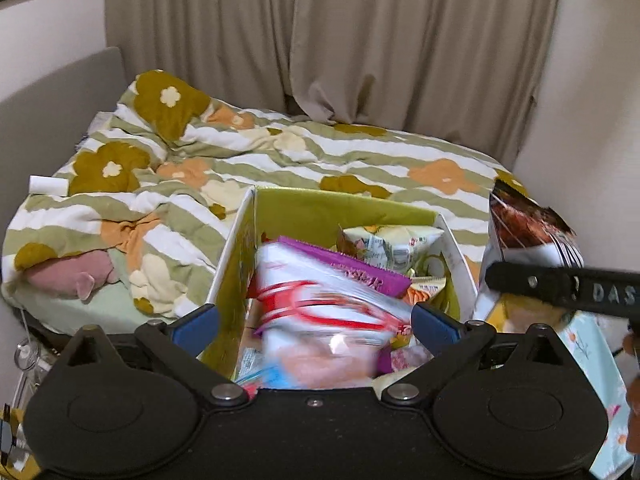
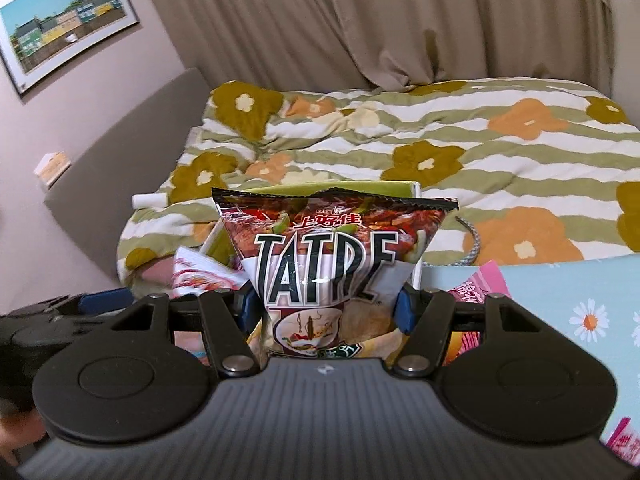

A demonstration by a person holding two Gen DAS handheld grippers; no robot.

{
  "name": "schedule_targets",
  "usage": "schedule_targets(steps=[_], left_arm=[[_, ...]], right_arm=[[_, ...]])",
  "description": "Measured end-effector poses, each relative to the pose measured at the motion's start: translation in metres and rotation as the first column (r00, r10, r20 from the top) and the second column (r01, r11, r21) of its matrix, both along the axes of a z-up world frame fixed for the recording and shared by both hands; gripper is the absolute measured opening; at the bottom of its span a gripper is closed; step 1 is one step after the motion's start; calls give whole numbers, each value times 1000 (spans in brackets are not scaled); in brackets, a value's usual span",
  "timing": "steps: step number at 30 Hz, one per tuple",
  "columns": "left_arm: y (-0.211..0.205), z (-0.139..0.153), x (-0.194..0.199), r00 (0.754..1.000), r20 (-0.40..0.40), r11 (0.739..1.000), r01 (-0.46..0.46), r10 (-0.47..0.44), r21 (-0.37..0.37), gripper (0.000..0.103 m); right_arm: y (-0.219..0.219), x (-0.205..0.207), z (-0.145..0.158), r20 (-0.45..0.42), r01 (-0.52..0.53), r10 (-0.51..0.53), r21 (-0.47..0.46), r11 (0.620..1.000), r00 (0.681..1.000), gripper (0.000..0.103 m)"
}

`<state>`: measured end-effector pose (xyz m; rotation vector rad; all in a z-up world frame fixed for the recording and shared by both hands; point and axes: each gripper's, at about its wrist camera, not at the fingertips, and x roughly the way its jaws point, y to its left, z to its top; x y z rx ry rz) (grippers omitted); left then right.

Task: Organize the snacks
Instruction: 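Carry both bags into the yellow box and open both tools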

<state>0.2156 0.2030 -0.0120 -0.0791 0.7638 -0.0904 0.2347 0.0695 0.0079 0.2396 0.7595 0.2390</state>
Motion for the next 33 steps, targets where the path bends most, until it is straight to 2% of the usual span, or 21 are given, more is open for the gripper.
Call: schedule_targets(steps=[7,16,17,18,19,20,33], left_arm=[[20,7,-10,999,29,997,15,-13,-75,103],[25,17,-6,998,47,997,-35,39,-72,103],[25,18,-6,998,50,997,-43,46,-68,103],[26,18,-4,997,53,997,-48,52,-66,103],[26,17,-3,997,54,997,-51,55,-63,103],[25,16,-2,997,50,997,-52,55,-58,103],[21,11,-2,999,30,999,-40,41,-33,103]], right_arm=[[12,3,-3,-9,44,-44,-39,998,999,77],[24,27,4,4,-13,14,-72,997,1000,81],[25,32,3,4,-24,24,-62,998,1000,82],[25,35,2,4,-35,35,-52,998,999,88],[25,39,0,3,-43,43,-41,998,999,100],[25,42,-2,2,-43,43,-36,998,999,103],[19,36,-7,8,-30,30,-27,999,1000,103]])
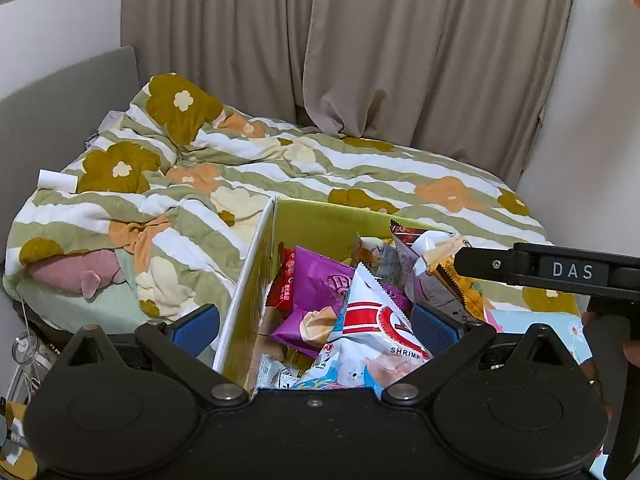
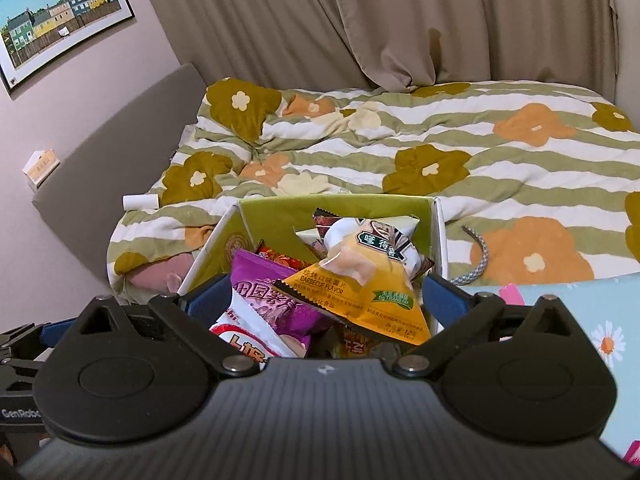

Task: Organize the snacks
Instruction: 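Carry both bags into the yellow box and open both tools, then reach both tools to the last two pink bags on the mat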

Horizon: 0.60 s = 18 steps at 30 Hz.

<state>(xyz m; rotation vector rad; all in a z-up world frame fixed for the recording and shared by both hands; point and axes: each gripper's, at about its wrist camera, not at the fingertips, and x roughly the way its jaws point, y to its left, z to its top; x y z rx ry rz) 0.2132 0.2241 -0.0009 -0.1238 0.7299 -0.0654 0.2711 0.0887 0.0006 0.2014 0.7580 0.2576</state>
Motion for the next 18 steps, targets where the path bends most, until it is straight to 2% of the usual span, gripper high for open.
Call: schedule_targets(steps=[8,18], left_arm=[[-1,19,-6,998,46,999,48,-49,12,103],[-34,37,-15,975,116,981,193,-192,2,103]], right_arm=[[-5,-24,20,32,42,-42,-2,999,999,103],[-38,-75,55,98,186,-183,-26,982,978,103]])
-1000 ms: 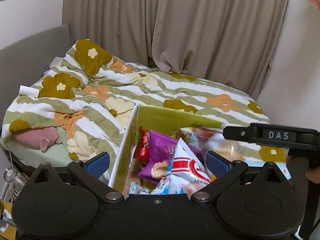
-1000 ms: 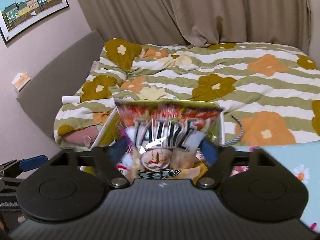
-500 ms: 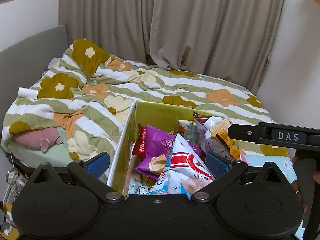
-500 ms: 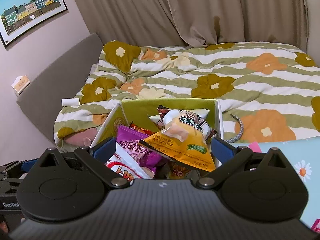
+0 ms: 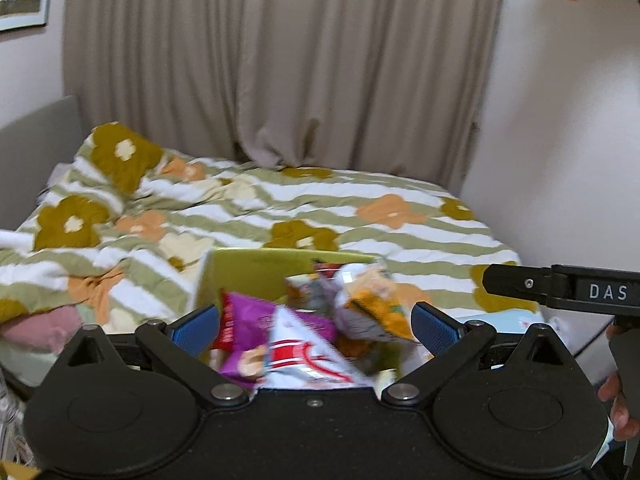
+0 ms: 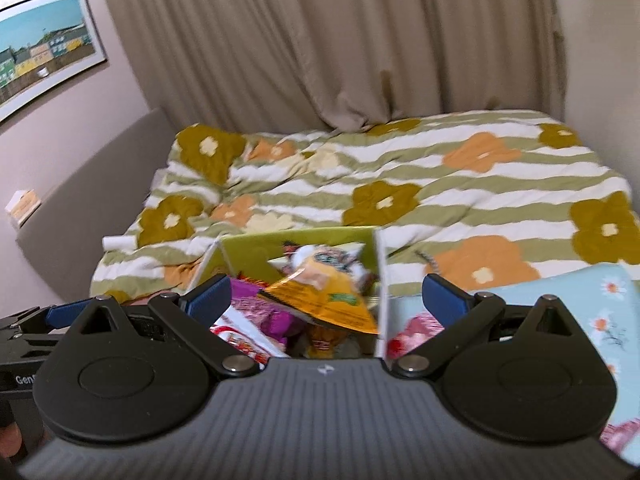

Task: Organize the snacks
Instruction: 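Reach both tools to the last two pink bags on the mat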

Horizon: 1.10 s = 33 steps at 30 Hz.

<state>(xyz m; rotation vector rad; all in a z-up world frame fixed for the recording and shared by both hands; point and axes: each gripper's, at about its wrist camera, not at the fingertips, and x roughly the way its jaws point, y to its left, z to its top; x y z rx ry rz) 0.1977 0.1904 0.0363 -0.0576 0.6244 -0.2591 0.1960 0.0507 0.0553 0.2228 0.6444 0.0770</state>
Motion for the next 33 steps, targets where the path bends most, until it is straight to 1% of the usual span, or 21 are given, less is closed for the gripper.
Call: schedule_targets(steps=[3,6,9,12,15,17,19,21,24,29,33], left_arm=[[-21,2,-3,998,7,999,54,-54,3,103],[-46,2,-8,995,23,994,101,-102,28,103],[-72,-3,-11,990,23,989,138,-139,52,103],[-99,-10,-11,982,13,981,185,-186,59,103],[-130,-21,-7,973,-7,968,228,-229,101,103],[-151,-31,-4,970,-20,959,241,-241,149,103],[-168,-42,0,966,-31,946,259,-258,192,103],[-184,-55,4,960,-45,930,278,-275,239,103],[-208,-77,11,951,-74,895,309,-301,323,103],[-241,-117,29,938,-126,813,344,-324,469,103],[-259,-148,51,932,-193,753,363,-308,549,98]], right_arm=[[-17,-18,6,13,49,-48,-15,999,999,103],[-40,-37,10,28,112,-111,-22,994,993,103],[-67,-53,10,31,165,-164,-32,986,986,103],[-91,-68,7,27,223,-222,-64,973,975,103],[-115,-80,-2,12,271,-271,-86,959,962,103],[-130,-88,-11,-2,305,-307,-83,949,952,103],[-146,-96,-23,-16,358,-360,-74,931,933,103],[-162,-102,-40,-46,404,-407,-66,912,912,103],[-182,-110,-66,-106,448,-451,-53,893,886,103],[-207,-116,-103,-173,506,-503,-33,862,847,103],[-220,-119,-127,-214,539,-527,-5,842,822,103]])
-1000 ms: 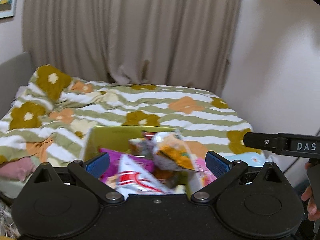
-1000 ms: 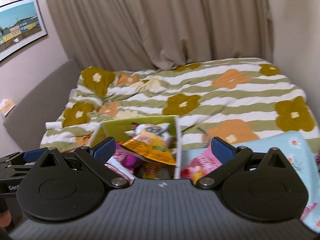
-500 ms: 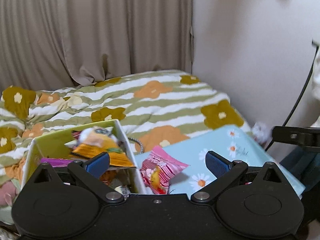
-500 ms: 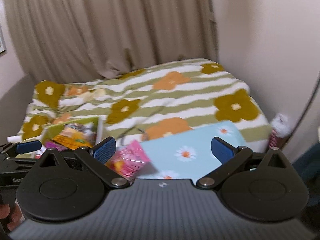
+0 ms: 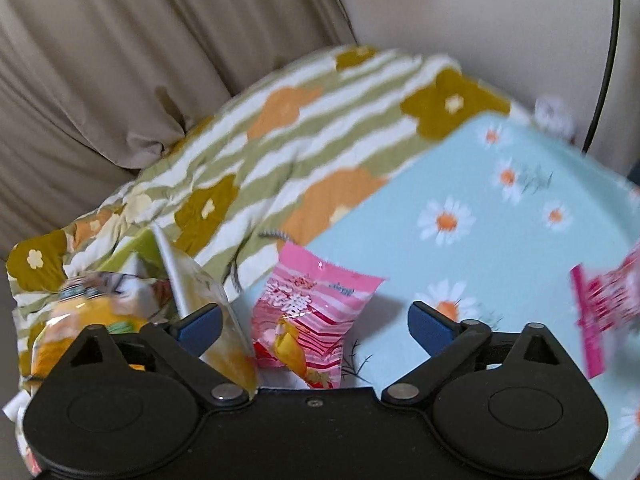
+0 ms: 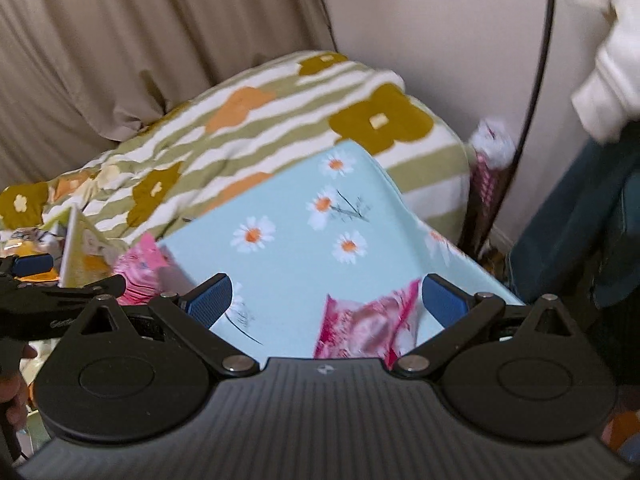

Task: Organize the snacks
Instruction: 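Reach both tools to the last two pink bags on the mat, then grasp pink striped candy bag with left tool while right tool grasps pink translucent bag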

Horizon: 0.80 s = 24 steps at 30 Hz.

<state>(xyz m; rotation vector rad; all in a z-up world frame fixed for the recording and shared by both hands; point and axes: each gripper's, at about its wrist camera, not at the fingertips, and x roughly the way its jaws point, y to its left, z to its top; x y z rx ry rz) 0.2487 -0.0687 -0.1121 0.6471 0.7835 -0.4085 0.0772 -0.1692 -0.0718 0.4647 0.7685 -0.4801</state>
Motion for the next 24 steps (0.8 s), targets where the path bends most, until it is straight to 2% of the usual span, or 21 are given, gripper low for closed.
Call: schedule_targets(steps=[5,9,13,17,20,22,24], left_arm=[[-17,-35,26,998,-66,991,-3,12,131,98],[-27,-56,39,996,-89,978,-6,25,208,98],[-30,-71,51,994,-97,965,-14,40,261,98],[-28,-77,59,994,-92,961,-39,66,273,96],[-31,-79,62,994,-87,956,-31,59,291,87],[-32,-79,62,996,-72,950,-21,45,310,77],[-31,-77,62,996,-78,952,-9,34,305,76]], right_arm=[[-6,1,-30,-39,36,-36,18,999,999,103],[-12,2,-50,-59,57,-54,63,996,997,103],[-13,5,-65,-89,53,-47,68,996,995,103],[-15,10,-74,-109,44,-36,69,997,993,103],[-15,15,-79,-118,34,-26,67,997,993,103],[-15,17,-82,-125,26,-18,68,997,992,103],[-13,20,-84,-132,15,-7,63,998,991,103]])
